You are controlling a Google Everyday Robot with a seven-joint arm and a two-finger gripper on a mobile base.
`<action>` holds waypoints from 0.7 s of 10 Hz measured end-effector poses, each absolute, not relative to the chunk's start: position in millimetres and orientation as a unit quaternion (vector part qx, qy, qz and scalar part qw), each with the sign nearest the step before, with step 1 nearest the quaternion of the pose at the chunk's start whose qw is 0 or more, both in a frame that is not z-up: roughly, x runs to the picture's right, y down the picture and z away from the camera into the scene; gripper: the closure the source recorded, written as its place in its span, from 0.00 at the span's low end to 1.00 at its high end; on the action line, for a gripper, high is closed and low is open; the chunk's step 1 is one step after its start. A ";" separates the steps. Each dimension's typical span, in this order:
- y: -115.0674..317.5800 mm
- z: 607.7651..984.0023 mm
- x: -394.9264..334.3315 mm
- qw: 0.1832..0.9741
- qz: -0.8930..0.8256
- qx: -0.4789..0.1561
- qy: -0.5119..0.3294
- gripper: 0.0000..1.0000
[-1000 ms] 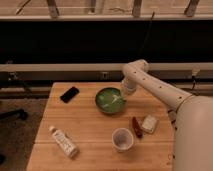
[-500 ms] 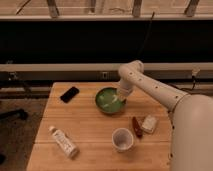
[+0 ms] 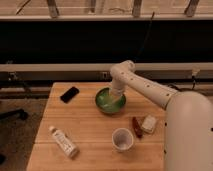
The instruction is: Push the ceramic bowl across the table
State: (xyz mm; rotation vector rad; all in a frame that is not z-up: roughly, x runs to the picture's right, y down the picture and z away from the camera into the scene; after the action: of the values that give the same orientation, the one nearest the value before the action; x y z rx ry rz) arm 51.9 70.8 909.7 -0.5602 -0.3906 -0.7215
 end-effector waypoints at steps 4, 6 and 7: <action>80.3 918.0 23.0 0.860 -0.374 -0.283 -0.202 0.86; 83.3 918.8 9.6 0.852 -0.384 -0.286 -0.212 0.86; 84.0 918.6 3.3 0.849 -0.388 -0.286 -0.217 0.86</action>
State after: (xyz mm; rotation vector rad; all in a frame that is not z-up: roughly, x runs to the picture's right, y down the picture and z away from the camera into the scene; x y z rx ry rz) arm 3.3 84.0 918.6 -0.6020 -0.4579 -0.8173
